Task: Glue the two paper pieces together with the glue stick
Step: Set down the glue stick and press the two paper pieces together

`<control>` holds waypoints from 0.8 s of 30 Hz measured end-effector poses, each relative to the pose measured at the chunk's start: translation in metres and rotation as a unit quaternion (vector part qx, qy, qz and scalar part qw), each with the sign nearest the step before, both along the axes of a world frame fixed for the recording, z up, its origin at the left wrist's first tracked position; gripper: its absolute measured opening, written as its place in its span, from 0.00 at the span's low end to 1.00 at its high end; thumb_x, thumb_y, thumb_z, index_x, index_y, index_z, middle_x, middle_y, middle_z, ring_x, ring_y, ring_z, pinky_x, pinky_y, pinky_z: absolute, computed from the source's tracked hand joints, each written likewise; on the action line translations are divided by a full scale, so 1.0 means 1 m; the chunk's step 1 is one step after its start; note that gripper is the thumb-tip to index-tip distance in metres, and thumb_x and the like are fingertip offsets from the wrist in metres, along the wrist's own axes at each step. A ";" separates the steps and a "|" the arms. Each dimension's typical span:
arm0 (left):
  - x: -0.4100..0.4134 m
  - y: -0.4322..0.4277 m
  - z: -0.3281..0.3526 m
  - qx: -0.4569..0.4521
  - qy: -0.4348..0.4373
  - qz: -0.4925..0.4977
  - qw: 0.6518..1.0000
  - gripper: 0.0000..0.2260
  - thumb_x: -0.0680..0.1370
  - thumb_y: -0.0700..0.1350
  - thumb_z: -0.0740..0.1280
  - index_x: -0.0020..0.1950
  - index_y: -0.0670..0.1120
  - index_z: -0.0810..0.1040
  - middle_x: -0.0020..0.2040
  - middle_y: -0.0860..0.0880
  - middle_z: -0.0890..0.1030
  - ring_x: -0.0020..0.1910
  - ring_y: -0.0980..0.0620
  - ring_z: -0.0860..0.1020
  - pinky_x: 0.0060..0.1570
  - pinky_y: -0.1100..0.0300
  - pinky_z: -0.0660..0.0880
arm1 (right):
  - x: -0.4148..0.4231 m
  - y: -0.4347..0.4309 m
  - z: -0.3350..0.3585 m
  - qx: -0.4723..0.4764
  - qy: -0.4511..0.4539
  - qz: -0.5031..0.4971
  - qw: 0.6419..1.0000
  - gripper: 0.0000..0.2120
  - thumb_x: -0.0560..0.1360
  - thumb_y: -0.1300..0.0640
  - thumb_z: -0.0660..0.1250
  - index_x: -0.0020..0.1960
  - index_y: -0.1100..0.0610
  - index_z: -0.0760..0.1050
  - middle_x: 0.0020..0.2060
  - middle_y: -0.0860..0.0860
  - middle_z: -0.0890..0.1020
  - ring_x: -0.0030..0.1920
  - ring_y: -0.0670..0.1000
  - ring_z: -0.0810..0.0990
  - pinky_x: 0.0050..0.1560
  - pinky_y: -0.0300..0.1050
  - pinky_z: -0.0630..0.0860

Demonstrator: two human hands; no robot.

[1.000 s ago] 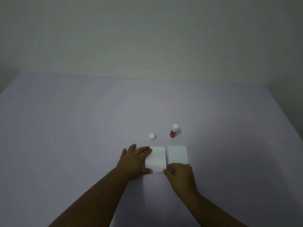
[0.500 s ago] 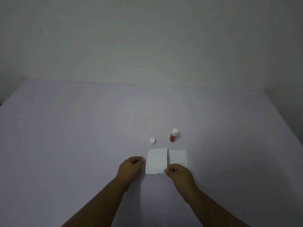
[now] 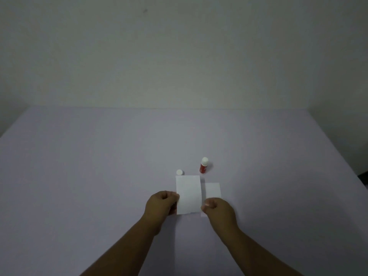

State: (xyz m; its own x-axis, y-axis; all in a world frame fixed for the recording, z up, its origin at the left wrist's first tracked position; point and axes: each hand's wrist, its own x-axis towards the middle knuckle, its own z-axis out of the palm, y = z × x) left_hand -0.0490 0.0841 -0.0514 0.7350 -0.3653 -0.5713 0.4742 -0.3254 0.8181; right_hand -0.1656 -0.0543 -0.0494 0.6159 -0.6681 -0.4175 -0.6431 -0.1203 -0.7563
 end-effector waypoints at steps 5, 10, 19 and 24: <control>-0.018 -0.014 0.012 0.027 -0.100 -0.035 0.994 0.05 0.75 0.41 0.68 0.41 0.45 0.82 0.40 0.46 0.84 0.39 0.47 0.82 0.37 0.62 0.80 | 0.002 0.011 0.020 -0.087 -0.093 0.036 0.991 0.08 0.73 0.60 0.68 0.51 0.55 0.81 0.47 0.49 0.80 0.48 0.47 0.77 0.54 0.39 0.73; -0.037 -0.024 0.021 -0.012 -0.110 -0.035 0.993 0.06 0.76 0.42 0.68 0.45 0.43 0.84 0.37 0.46 0.85 0.37 0.50 0.83 0.36 0.65 0.79 | -0.001 0.017 0.028 -0.039 -0.092 0.023 0.995 0.09 0.75 0.54 0.66 0.53 0.52 0.81 0.48 0.47 0.84 0.46 0.45 0.79 0.49 0.34 0.73; -0.058 -0.038 0.027 -0.025 -0.082 -0.052 0.995 0.20 0.80 0.55 0.56 0.42 0.50 0.84 0.41 0.50 0.85 0.42 0.52 0.83 0.37 0.68 0.77 | -0.015 0.001 0.021 -0.011 -0.073 -0.047 0.996 0.08 0.74 0.54 0.66 0.47 0.55 0.82 0.43 0.49 0.84 0.45 0.49 0.81 0.49 0.41 0.77; -0.058 -0.046 0.021 0.037 -0.140 -0.078 0.986 0.12 0.79 0.53 0.61 0.50 0.51 0.82 0.49 0.53 0.82 0.46 0.55 0.78 0.45 0.63 0.73 | -0.022 -0.019 0.015 0.000 -0.069 -0.066 0.995 0.05 0.72 0.55 0.67 0.42 0.56 0.81 0.39 0.51 0.83 0.41 0.51 0.80 0.45 0.48 0.78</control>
